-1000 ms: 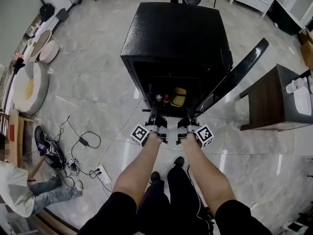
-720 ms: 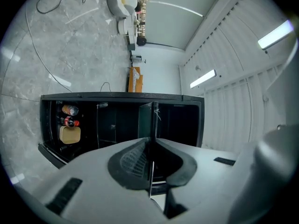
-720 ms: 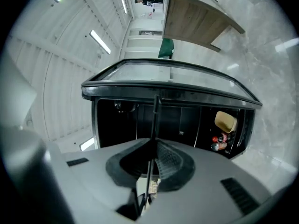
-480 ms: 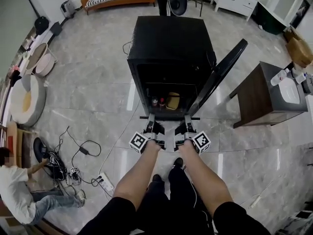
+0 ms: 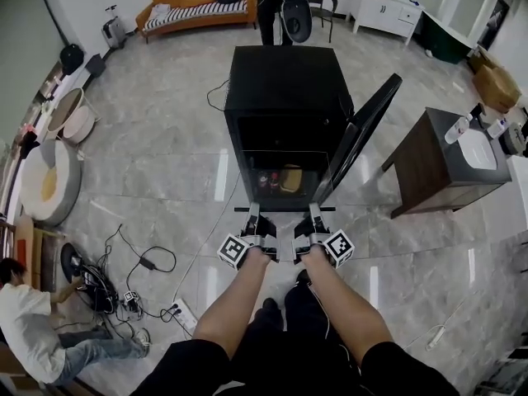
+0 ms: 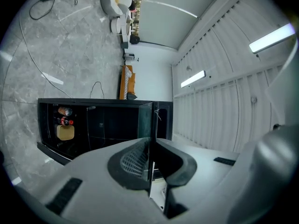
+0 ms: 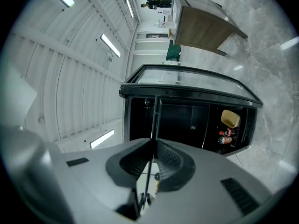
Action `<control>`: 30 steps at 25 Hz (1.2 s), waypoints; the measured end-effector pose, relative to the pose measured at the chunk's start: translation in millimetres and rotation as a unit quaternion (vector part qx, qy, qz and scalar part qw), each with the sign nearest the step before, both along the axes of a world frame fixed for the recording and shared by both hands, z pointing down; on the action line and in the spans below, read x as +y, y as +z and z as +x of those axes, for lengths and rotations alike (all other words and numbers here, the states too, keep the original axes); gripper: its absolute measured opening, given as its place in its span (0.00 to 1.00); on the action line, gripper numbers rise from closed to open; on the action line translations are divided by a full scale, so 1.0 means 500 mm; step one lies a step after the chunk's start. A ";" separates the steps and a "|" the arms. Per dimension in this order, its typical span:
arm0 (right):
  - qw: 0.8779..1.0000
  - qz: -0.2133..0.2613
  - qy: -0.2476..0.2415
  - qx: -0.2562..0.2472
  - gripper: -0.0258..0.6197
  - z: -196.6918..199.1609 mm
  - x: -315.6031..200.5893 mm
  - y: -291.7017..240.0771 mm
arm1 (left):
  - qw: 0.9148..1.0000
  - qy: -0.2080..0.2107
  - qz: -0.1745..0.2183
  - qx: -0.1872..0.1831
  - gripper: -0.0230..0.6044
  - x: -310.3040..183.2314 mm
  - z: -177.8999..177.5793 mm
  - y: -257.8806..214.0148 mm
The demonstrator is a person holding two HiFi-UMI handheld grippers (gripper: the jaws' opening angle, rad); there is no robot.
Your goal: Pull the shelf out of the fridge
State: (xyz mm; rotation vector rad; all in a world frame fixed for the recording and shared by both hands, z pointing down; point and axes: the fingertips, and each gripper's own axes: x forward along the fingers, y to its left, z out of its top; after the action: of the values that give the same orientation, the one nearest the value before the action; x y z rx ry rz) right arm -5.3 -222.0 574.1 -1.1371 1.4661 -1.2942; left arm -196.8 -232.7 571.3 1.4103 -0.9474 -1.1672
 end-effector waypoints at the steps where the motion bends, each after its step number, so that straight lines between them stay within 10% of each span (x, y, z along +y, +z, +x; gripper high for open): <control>1: 1.000 0.001 -0.001 0.004 0.10 0.000 0.005 -0.008 | 1.000 -0.001 0.000 0.004 0.09 0.007 -0.001 -0.006; 30: 0.998 0.047 -0.028 0.021 0.11 0.003 0.250 -0.182 | 0.999 0.005 0.046 -0.013 0.09 0.256 0.007 -0.205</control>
State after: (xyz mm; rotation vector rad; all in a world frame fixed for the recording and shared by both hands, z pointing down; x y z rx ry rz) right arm -4.0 -97.0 483.4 -1.0737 1.5826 -1.2314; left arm -193.2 -104.6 469.0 1.5043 -0.9135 -1.2009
